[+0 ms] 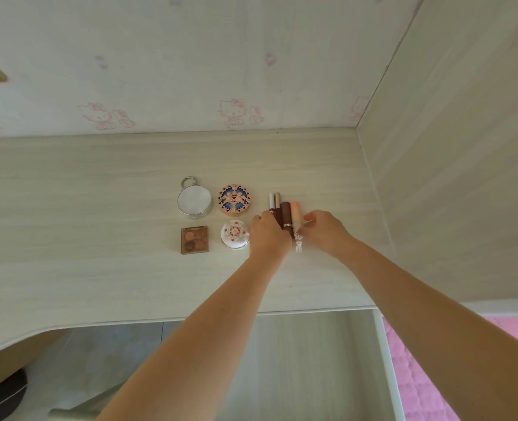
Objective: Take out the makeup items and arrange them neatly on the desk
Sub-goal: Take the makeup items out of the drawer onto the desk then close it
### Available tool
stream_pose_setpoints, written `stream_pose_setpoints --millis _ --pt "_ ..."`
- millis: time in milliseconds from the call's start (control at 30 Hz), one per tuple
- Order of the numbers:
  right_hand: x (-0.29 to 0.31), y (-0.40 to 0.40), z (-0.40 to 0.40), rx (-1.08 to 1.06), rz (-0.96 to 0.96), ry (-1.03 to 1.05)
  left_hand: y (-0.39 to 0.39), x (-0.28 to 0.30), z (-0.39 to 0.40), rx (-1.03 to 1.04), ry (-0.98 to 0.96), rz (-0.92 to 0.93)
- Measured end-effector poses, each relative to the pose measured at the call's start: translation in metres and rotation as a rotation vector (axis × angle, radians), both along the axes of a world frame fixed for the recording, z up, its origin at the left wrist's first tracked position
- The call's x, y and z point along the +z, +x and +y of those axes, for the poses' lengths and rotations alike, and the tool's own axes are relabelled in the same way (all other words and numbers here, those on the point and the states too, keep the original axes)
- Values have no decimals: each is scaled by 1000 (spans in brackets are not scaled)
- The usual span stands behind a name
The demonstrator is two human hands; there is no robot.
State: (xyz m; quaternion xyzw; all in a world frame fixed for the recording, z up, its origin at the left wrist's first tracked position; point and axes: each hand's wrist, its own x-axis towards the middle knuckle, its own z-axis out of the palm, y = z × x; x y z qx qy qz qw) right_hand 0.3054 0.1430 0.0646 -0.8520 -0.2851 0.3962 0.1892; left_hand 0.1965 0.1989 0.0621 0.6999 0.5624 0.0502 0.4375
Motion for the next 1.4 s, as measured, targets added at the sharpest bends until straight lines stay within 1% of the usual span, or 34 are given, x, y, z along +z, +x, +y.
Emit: stream_pose_setpoints --millis 100,233,333,500,767,900,1000,1133,1233,1400 --pt "3 -6 -21 71 -98 8 -14 5 -9 -23 39 -30" --pt "11 -17 -55 216 -287 30 -39 7 -28 -73 184 -33" --pt "14 -29 -84 298 -396 59 -62 4 -49 -76 275 25" --pt "16 -50 -128 355 -391 135 -103 -1 -94 -122 405 160" --pt "17 -89 -196 492 -504 185 -156 -10 -169 -178 475 176" --pt "13 -111 -223 504 -505 202 -182 -19 -203 -233 491 190" --pt "6 -134 -245 470 -428 212 -205 -28 -230 -251 477 214" --pt "-10 -166 -280 475 -362 220 -236 -42 -266 -298 409 264" --pt "-23 -189 -307 458 -351 190 -260 -51 -289 -357 374 295" --pt "-42 -225 -342 447 -331 109 -299 -64 -313 -432 352 293"
